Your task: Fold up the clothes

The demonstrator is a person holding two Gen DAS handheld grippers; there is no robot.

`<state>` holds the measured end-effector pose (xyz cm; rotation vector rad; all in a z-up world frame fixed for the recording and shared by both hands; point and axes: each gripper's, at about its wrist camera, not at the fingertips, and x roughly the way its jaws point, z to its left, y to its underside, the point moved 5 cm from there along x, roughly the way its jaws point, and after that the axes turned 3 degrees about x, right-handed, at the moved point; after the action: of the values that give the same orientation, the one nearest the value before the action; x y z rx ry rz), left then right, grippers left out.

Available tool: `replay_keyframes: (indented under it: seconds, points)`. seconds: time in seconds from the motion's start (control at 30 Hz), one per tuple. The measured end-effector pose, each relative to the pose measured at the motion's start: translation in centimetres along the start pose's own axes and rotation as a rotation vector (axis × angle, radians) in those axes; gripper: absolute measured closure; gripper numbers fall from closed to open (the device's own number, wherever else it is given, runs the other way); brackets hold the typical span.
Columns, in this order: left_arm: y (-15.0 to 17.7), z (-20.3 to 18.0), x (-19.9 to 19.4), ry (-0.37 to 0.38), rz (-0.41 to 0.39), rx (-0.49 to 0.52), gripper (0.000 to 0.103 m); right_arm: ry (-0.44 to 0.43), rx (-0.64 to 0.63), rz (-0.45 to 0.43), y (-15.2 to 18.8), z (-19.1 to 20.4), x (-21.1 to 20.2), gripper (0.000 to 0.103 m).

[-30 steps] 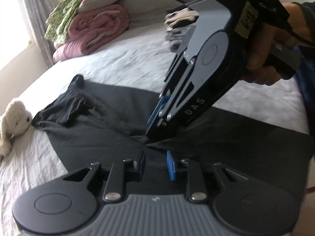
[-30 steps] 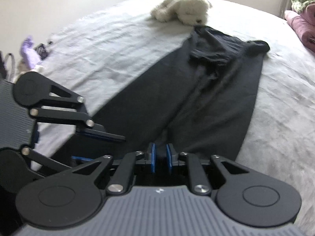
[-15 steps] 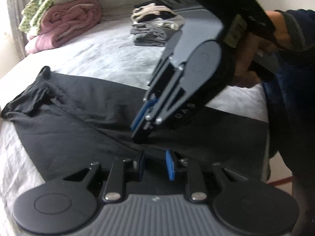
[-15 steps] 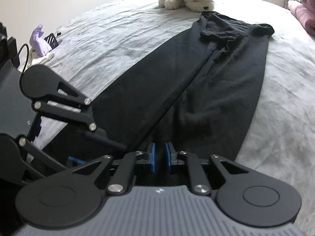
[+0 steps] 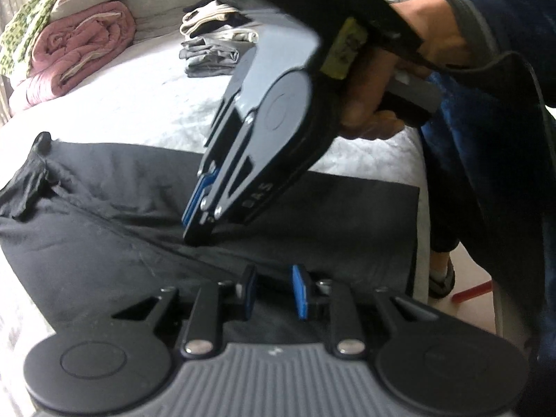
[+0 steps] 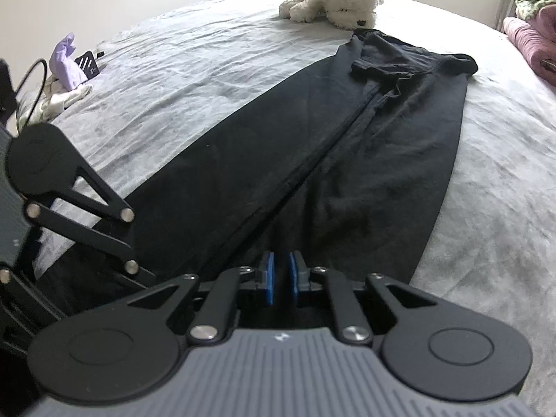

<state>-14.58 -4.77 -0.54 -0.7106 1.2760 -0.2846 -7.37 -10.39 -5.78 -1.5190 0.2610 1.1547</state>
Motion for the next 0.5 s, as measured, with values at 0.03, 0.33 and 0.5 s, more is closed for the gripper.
replay_keyframes:
  seconds: [0.03,0.33,0.5]
  points:
    - [0.0,0.0,0.0,0.002,0.002,-0.004,0.081,-0.008,0.016,-0.005,0.3,0.0,-0.3,0.09]
    - [0.3,-0.1,0.2,0.014,0.014,-0.039,0.084,0.009,0.031,-0.014,5.2,1.0,-4.5,0.095]
    - [0.4,-0.3,0.1,-0.003,0.017,-0.049,0.085,0.021,0.049,-0.007,7.3,1.2,-6.3,0.096]
